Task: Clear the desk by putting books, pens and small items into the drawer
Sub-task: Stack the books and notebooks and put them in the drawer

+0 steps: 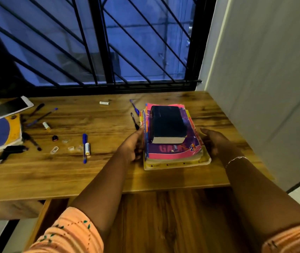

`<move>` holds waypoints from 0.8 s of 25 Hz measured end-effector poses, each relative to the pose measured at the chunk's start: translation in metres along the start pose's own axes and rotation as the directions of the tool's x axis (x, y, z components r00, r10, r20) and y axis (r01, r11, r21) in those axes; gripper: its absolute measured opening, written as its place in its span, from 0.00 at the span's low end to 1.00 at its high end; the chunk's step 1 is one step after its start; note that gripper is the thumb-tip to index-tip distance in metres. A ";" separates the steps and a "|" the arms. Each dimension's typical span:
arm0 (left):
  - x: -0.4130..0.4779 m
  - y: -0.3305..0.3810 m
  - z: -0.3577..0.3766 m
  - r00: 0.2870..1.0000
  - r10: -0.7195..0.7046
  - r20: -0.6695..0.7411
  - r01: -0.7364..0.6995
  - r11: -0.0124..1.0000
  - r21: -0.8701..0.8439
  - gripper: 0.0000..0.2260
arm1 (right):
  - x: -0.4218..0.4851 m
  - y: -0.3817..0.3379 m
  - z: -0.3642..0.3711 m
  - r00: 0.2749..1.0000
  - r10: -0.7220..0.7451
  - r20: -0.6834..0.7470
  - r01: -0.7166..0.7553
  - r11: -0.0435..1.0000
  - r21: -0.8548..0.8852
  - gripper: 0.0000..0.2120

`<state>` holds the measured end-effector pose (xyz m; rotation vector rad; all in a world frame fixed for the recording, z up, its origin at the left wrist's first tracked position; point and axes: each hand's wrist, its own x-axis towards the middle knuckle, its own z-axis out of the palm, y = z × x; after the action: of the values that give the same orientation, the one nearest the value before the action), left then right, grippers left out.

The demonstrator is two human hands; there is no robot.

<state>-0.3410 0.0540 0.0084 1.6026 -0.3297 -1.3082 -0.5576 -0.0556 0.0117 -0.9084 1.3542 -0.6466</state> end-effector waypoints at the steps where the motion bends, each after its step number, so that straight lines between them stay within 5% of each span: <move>1: 0.002 0.001 0.003 1.000 0.011 -0.001 -0.010 1.000 0.015 0.23 | 0.003 0.000 -0.001 1.000 -0.007 0.029 0.006 1.000 0.010 0.14; 7: -0.002 0.007 0.023 0.994 0.073 0.080 -0.069 0.996 -0.060 0.17 | 0.018 0.003 -0.006 0.959 -0.060 0.277 0.052 0.998 0.034 0.28; 10: 0.000 0.008 0.025 0.991 0.071 0.117 -0.062 0.995 -0.083 0.19 | 0.022 0.010 -0.006 0.910 -0.160 0.383 0.146 0.987 0.068 0.24; 16: 0.007 0.002 0.027 0.984 0.079 0.158 -0.052 0.984 -0.169 0.09 | 0.017 0.005 -0.002 0.921 -0.094 0.378 0.042 0.989 0.144 0.17; 20: 0.016 -0.006 0.028 0.985 0.114 0.126 -0.086 0.975 -0.207 0.19 | 0.022 0.009 0.003 0.953 -0.065 0.297 0.046 0.996 0.071 0.22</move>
<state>-0.3605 0.0308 -0.0030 1.3140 -0.3468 -1.3330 -0.5528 -0.0682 -0.0079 -0.9539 1.0350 -0.5648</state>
